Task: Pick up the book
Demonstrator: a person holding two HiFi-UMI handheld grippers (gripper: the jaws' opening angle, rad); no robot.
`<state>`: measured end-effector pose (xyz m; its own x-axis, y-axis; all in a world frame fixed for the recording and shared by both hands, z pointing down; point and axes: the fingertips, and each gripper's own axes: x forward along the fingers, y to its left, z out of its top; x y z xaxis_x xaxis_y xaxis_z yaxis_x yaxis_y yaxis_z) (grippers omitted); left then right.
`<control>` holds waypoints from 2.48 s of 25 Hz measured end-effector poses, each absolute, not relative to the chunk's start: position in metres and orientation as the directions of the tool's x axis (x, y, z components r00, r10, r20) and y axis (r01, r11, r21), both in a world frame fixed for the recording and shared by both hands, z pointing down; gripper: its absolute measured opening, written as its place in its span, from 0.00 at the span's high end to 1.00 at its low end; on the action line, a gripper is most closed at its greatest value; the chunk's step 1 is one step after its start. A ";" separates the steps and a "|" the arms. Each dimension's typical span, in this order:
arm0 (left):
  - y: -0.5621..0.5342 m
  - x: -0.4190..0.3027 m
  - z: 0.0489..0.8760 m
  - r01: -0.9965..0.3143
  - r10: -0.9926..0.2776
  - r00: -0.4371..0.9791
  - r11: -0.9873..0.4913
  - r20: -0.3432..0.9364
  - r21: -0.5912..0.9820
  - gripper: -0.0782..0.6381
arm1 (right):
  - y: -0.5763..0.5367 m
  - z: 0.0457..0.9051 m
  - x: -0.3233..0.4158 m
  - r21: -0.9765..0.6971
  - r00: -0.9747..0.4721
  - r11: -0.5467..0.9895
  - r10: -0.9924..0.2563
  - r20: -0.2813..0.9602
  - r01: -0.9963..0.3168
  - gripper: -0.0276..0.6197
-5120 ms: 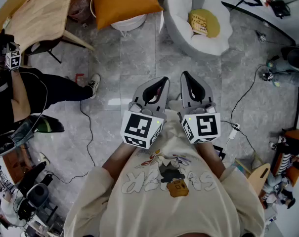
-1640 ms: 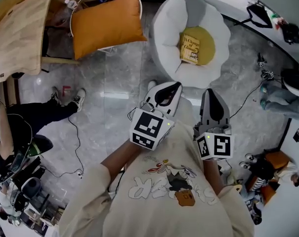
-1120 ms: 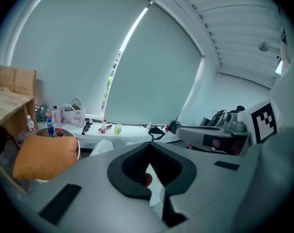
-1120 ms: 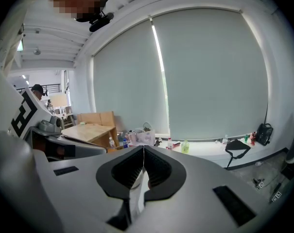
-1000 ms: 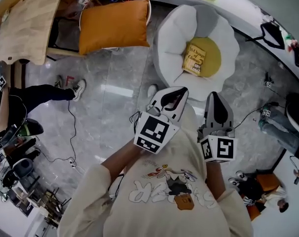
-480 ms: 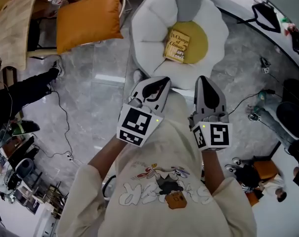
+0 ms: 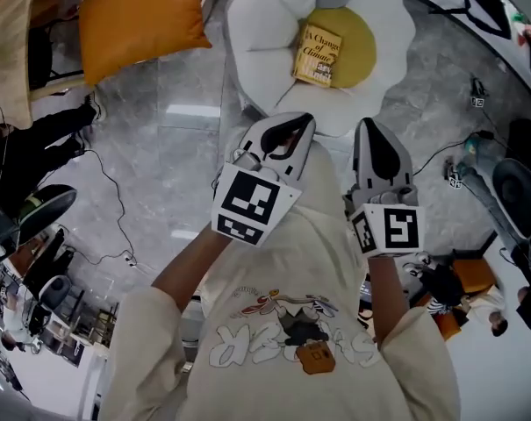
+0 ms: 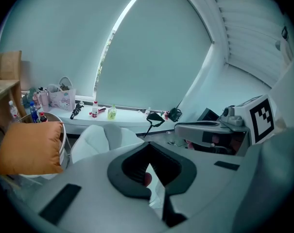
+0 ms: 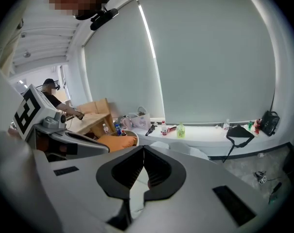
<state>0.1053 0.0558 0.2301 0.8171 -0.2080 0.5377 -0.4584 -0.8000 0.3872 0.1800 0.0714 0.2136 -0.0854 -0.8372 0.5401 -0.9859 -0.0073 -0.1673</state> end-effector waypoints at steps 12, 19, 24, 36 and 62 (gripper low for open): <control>0.025 0.122 0.307 -0.427 -0.120 0.816 -0.785 0.565 0.449 0.90 | 0.047 0.290 0.192 -0.152 -0.084 -0.019 -0.761 0.644 -0.988 0.92; 0.017 0.134 0.357 -0.436 -0.113 0.818 -0.762 0.564 0.480 0.90 | 0.039 0.340 0.201 -0.159 -0.093 -0.019 -0.742 0.664 -0.987 0.92; 0.010 0.137 0.396 -0.485 -0.137 0.799 -0.723 0.585 0.492 0.90 | 0.025 0.373 0.202 -0.175 -0.121 0.003 -0.732 0.670 -0.985 0.92; 0.004 0.134 0.471 -0.542 -0.164 0.778 -0.664 0.606 0.515 0.90 | 0.013 0.450 0.198 -0.171 -0.157 0.051 -0.696 0.700 -0.984 0.92; 0.000 0.160 0.581 -0.547 -0.128 0.731 -0.697 0.670 0.464 0.90 | 0.026 0.572 0.227 -0.198 -0.156 0.010 -0.653 0.741 -0.980 0.92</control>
